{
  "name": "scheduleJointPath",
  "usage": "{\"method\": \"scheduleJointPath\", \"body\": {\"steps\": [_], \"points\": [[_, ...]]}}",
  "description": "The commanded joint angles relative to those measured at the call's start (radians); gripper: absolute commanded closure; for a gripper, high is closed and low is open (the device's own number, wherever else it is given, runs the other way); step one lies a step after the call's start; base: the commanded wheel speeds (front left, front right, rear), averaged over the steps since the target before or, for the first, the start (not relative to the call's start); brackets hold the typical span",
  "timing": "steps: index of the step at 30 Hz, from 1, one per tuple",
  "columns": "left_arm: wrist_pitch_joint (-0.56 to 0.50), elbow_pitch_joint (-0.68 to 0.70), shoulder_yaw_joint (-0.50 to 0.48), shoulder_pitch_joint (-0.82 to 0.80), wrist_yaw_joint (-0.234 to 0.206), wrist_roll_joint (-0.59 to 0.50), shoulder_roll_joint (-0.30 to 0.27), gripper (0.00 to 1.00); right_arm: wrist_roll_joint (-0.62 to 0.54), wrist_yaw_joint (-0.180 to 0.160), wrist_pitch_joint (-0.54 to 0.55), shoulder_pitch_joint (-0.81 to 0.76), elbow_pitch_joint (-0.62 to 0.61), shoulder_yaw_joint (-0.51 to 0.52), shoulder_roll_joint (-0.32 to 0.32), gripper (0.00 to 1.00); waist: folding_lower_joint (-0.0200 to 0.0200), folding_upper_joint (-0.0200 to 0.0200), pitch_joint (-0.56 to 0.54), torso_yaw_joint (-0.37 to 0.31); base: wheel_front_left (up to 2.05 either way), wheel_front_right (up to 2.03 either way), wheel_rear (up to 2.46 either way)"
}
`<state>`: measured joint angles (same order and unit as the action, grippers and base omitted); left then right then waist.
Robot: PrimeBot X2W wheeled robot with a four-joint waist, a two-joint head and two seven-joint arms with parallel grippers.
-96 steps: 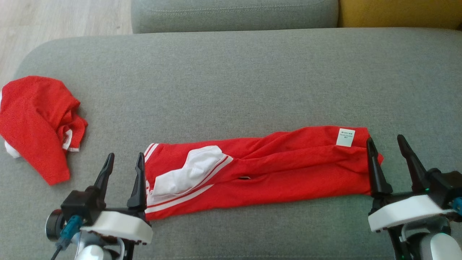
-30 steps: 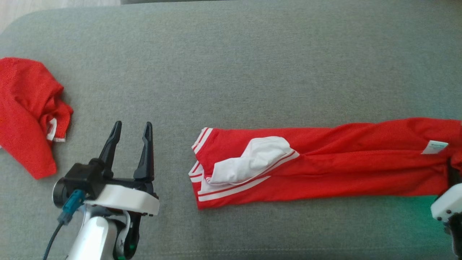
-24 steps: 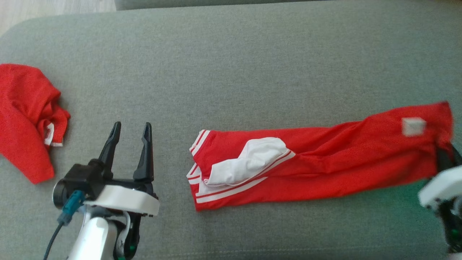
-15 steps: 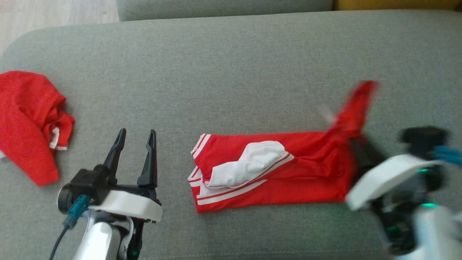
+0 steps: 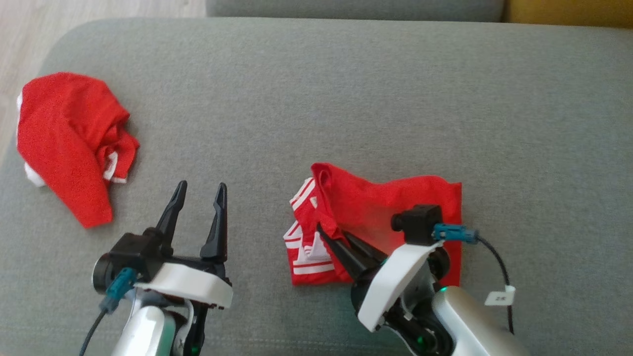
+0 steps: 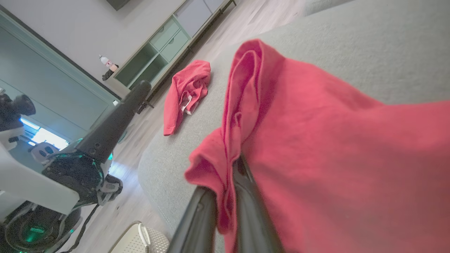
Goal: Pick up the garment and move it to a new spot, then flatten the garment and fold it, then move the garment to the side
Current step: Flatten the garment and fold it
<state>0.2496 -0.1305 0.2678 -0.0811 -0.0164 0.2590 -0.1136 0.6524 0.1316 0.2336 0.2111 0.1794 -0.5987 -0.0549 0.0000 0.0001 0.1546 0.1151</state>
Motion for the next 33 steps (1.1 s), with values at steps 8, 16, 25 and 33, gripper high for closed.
{"method": "scheduleJointPath", "body": {"steps": [8, 16, 25, 33], "points": [[0.012, 0.032, -0.043, -0.046, 0.008, -0.010, 0.008, 0.00, 0.062, -0.001, -0.146, 0.130, 0.137, -0.093, 0.005, 0.00, 0.0000, -0.0001, 0.032, 0.022, 0.00, 0.00, 0.00], [0.012, 0.031, -0.063, -0.049, 0.013, -0.019, 0.011, 0.00, 0.087, -0.001, -0.334, 0.215, 0.136, -0.095, 0.005, 0.00, 0.0000, -0.0001, 0.032, 0.003, 0.00, 0.00, 0.00], [0.012, 0.039, -0.095, -0.031, 0.008, -0.030, -0.006, 0.00, -0.210, -0.001, -0.391, 0.152, 0.077, 0.267, -0.040, 0.00, 0.0000, -0.0001, 0.001, -0.034, 0.00, 0.00, 0.00], [0.012, 0.052, -0.116, -0.008, -0.001, -0.035, -0.030, 0.00, -0.393, -0.001, -0.302, -0.035, -0.121, 0.515, -0.070, 0.00, 0.0000, -0.0001, -0.024, -0.051, 0.00, 0.00, 0.00]]}}
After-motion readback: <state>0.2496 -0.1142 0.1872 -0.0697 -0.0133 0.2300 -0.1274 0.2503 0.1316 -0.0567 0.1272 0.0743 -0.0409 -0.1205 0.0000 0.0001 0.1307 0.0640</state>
